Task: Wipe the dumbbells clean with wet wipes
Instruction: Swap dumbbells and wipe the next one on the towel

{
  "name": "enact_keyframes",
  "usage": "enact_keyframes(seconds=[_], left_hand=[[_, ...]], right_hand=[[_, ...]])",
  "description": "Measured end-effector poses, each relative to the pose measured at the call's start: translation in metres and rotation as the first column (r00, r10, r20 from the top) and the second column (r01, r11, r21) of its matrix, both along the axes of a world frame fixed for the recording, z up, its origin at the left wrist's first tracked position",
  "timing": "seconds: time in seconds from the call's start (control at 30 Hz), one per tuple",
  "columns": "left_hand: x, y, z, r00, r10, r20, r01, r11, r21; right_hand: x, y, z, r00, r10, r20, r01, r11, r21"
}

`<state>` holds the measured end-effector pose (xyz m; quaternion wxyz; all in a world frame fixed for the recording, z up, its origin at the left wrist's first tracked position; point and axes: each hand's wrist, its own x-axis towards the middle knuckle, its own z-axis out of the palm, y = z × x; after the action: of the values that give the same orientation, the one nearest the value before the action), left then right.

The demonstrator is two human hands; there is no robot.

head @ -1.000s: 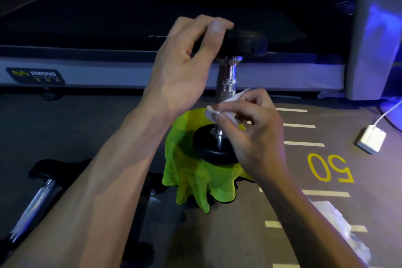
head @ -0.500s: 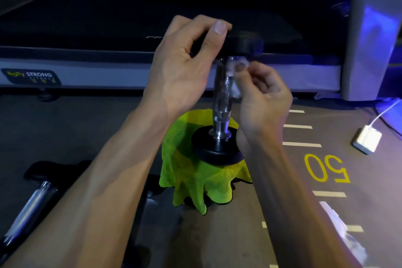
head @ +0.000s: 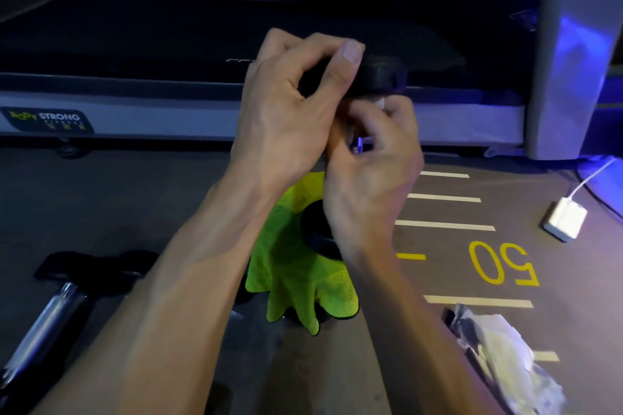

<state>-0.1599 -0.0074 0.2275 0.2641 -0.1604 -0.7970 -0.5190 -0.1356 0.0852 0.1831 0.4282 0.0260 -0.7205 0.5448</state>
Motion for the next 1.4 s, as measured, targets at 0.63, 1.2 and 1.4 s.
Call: enact_keyframes(seconds=[0.63, 1.2, 1.4], left_hand=[[0.010, -0.007, 0.004, 0.987, -0.139, 0.081, 0.134, 0.989, 0.069], [0.007, -0.011, 0.001, 0.988, -0.124, 0.095, 0.115, 0.989, 0.096], [0.008, -0.014, -0.004, 0.989, -0.114, 0.094, 0.104, 0.988, 0.112]], right_hand=[[0.008, 0.037, -0.007, 0.972, 0.184, 0.148, -0.164, 0.977, -0.135], [-0.005, 0.018, 0.004, 0.819, 0.574, 0.020, -0.367, 0.550, -0.750], [0.011, 0.037, -0.016, 0.943, 0.285, 0.173, -0.302, 0.950, 0.083]])
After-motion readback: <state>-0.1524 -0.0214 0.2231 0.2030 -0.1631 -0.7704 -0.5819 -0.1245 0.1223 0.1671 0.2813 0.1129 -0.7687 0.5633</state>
